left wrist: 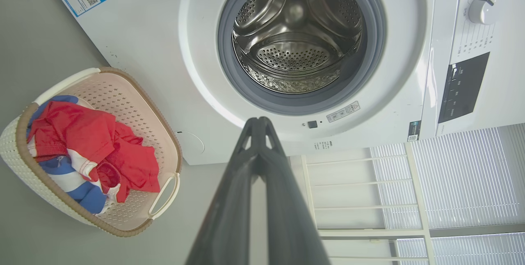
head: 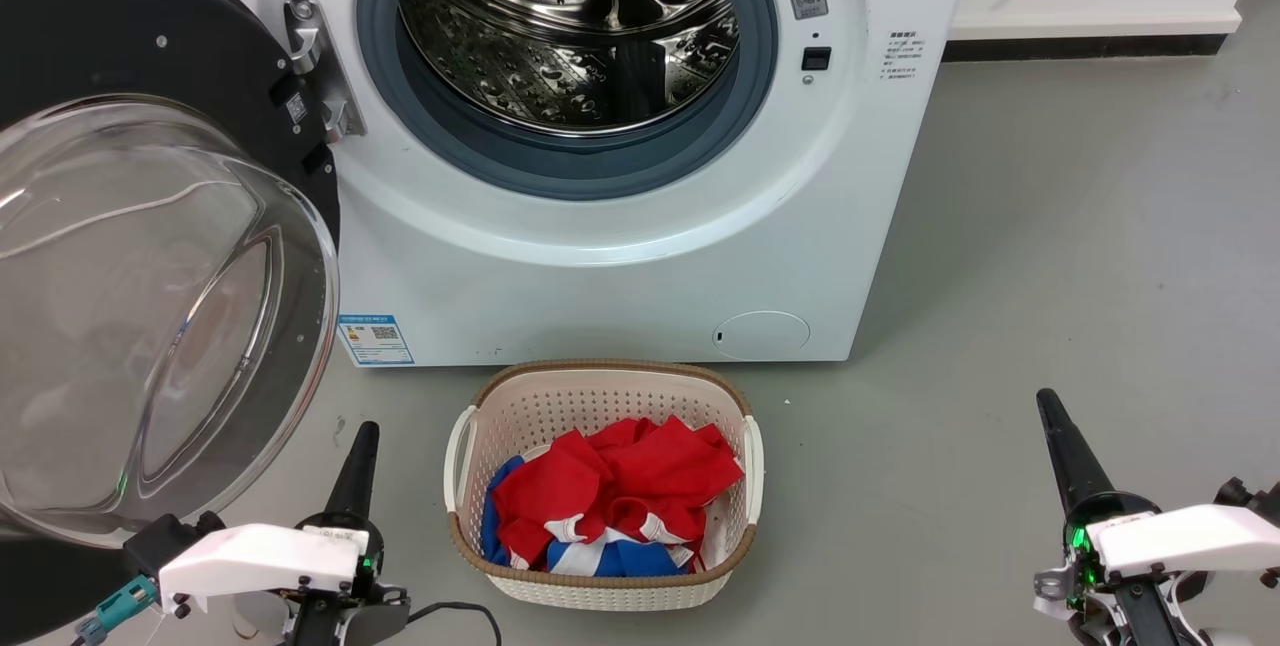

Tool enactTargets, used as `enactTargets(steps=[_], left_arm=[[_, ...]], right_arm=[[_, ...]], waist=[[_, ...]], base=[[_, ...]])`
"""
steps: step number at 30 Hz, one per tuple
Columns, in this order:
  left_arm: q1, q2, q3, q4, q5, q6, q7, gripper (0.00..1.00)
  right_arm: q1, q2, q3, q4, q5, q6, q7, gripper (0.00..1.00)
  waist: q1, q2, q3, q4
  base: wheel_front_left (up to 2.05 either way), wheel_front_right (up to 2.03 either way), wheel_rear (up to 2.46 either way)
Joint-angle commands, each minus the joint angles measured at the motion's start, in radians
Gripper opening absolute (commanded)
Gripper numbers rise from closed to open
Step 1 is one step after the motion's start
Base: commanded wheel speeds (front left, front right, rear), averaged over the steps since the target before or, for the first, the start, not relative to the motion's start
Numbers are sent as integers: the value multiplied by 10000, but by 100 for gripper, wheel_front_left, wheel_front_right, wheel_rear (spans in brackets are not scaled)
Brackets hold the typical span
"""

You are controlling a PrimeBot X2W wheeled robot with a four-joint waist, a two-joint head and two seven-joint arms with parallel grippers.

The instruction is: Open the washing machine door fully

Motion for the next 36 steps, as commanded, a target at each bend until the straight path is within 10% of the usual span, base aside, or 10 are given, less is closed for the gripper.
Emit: enactTargets(steps=[1, 36], left_arm=[[-212, -2, 99, -40, -226, -105, 71, 0], [-225, -364, 799, 30, -2447, -648, 768, 0]], right_arm=[[-220, -46, -42, 2, 267, 1, 38, 0], [-382, 30, -390, 366, 2925, 0, 420, 0]], waist=[[0, -1, -6, 9], [0, -1, -109, 174]], base=[[0, 0, 0], [0, 0, 0]])
